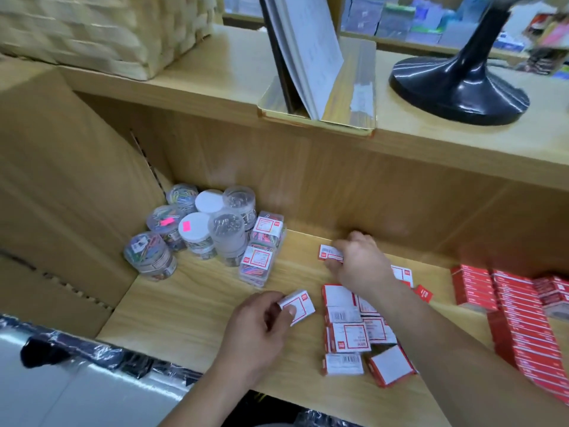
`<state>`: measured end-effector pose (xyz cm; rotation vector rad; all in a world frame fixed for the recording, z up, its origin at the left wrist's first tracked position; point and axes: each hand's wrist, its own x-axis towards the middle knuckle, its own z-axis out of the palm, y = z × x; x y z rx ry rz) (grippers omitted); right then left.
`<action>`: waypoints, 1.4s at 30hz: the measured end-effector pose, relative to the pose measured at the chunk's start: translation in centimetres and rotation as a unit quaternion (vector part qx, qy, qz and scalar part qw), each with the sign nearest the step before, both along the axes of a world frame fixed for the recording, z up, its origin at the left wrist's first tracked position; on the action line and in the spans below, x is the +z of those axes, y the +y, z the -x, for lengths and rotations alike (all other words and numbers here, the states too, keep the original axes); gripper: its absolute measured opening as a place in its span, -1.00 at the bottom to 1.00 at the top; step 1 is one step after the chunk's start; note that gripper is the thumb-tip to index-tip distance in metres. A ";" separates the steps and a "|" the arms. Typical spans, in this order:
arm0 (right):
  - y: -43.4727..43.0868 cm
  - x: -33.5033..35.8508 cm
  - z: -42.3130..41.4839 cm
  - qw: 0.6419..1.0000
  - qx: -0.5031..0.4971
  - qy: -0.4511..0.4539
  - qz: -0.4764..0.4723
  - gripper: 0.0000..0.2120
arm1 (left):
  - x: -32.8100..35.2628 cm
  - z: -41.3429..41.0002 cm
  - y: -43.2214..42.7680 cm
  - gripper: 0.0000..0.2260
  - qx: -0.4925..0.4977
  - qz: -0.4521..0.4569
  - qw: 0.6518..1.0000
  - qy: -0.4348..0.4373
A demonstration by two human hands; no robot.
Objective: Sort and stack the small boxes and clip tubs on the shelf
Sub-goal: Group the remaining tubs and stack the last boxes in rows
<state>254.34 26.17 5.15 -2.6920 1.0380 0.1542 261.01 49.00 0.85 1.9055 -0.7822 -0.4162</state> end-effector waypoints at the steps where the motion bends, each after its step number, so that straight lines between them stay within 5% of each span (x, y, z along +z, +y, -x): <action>1: 0.1 -0.1 -0.3 1.000 0.003 -0.003 0.003 -0.71 | 0.1 -0.1 0.0 -0.77 -0.001 -0.002 1.000 -0.007; 7: 1.8 2.5 1.1 0.988 -0.002 -0.154 0.014 -0.77 | 0.6 -0.1 0.1 -0.82 0.000 -0.035 0.997 -0.066; 10: 3.9 4.8 3.3 0.946 -0.066 -0.278 -0.155 -0.84 | 2.4 0.1 -0.3 -0.85 0.040 0.003 0.990 -0.134; 13: 5.7 6.0 4.5 0.903 -0.098 -0.293 -0.298 -0.80 | 4.7 -0.4 -1.6 -0.84 0.040 0.033 0.990 -0.132; 15: 3.1 8.0 12.2 0.891 -0.174 -0.334 -0.253 -0.81 | 7.4 5.4 -8.2 -0.87 -0.119 0.071 0.990 0.012; 18: 3.0 8.9 13.2 0.930 -0.111 -0.299 -0.184 -0.67 | 9.2 6.5 -9.7 -0.83 -0.166 0.059 0.970 0.169; 20: 3.5 9.5 13.4 0.917 -0.080 -0.322 -0.223 -0.58 | 9.2 6.2 -9.4 -0.81 -0.150 0.067 0.963 0.214; 27: 1.6 9.1 18.1 0.880 -0.080 -0.341 -0.319 -0.48 | 9.7 9.1 -11.1 -0.78 -0.187 0.020 0.954 0.233; 30: 1.6 9.2 19.0 0.874 -0.087 -0.357 -0.318 -0.71 | 10.2 10.0 -11.5 -0.81 -0.197 0.029 0.948 0.249; 35: 1.9 7.2 20.4 0.937 -0.044 -0.343 -0.048 -0.85 | 9.8 10.8 -11.6 -0.89 -0.201 0.044 0.929 0.308; 38: 2.9 5.8 21.0 0.935 0.010 -0.352 0.045 -0.84 | 9.9 11.3 -11.5 -0.92 -0.194 0.060 0.921 0.332; 42: 3.5 4.8 21.4 0.858 -0.125 -0.480 -0.133 -0.56 | 9.1 11.2 -11.1 -0.80 -0.184 0.071 0.928 0.317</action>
